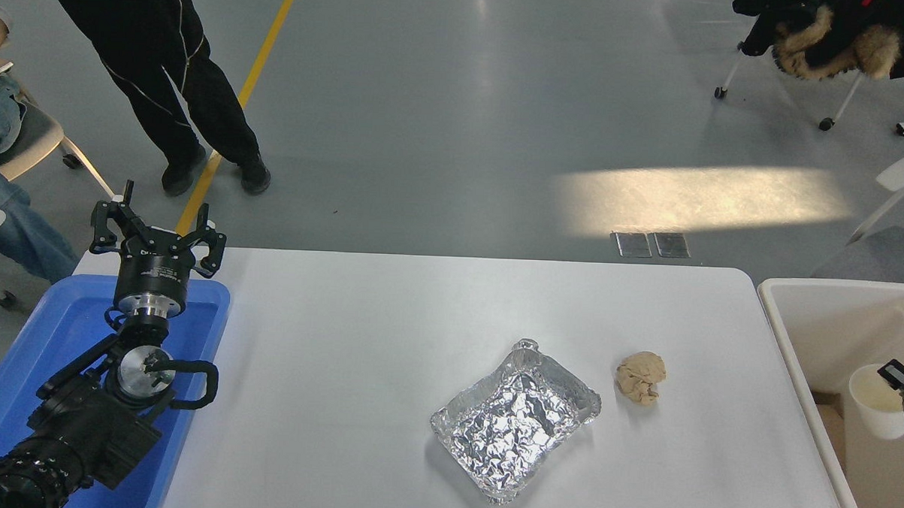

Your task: Pick up paper cup place in dustbin

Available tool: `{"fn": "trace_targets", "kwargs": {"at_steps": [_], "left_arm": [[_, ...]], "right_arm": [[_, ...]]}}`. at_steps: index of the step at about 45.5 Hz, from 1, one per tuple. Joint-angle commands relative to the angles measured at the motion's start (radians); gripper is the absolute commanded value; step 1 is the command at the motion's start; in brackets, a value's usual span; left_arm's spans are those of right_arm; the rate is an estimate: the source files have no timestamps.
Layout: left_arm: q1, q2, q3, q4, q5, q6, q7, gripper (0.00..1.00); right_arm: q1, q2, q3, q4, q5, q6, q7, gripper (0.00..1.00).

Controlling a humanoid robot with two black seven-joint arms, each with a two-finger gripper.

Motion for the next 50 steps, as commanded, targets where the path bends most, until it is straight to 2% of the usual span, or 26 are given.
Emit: {"fn": "trace_targets", "kwargs": {"at_steps": [1, 5, 11, 15, 20, 34, 43, 50], "left_arm": [[-0.002, 0.001, 0.002, 0.000, 0.001, 0.000, 0.000, 0.99], [-0.002, 0.001, 0.002, 0.000, 0.001, -0.002, 0.000, 0.99], [-0.002, 0.001, 0.002, 0.000, 0.003, -0.002, 0.000, 0.99], [-0.002, 0.001, 0.002, 0.000, 0.003, 0.000, 0.000, 0.99], [-0.002, 0.001, 0.002, 0.000, 0.003, -0.002, 0.000, 0.99], [0.000, 0.001, 0.002, 0.000, 0.000, 0.000, 0.000, 0.99], [0.000, 0.001, 0.002, 0.000, 0.000, 0.000, 0.000, 0.99], [0.000, 0.001, 0.000, 0.000, 0.000, 0.000, 0.000, 0.99]], "right_arm": [[0.200, -0.120, 0.006, 0.287, -0.008, -0.010, 0.002, 1.00], [0.352, -0.198, -0.011, 0.472, -0.037, -0.008, 0.005, 1.00], [0.605, -0.263, -0.109, 0.744, -0.205, 0.013, 0.005, 1.00], [0.795, -0.264, -0.233, 0.916, -0.282, 0.013, 0.007, 1.00], [1.031, -0.232, -0.365, 1.111, -0.296, 0.026, 0.008, 1.00], [1.531, 0.003, -0.501, 1.390, -0.275, 0.211, 0.008, 1.00], [1.710, 0.156, -0.479, 1.390, -0.079, 0.441, 0.008, 1.00], [1.740, 0.220, -0.436, 1.390, -0.011, 0.501, 0.008, 1.00]]}}
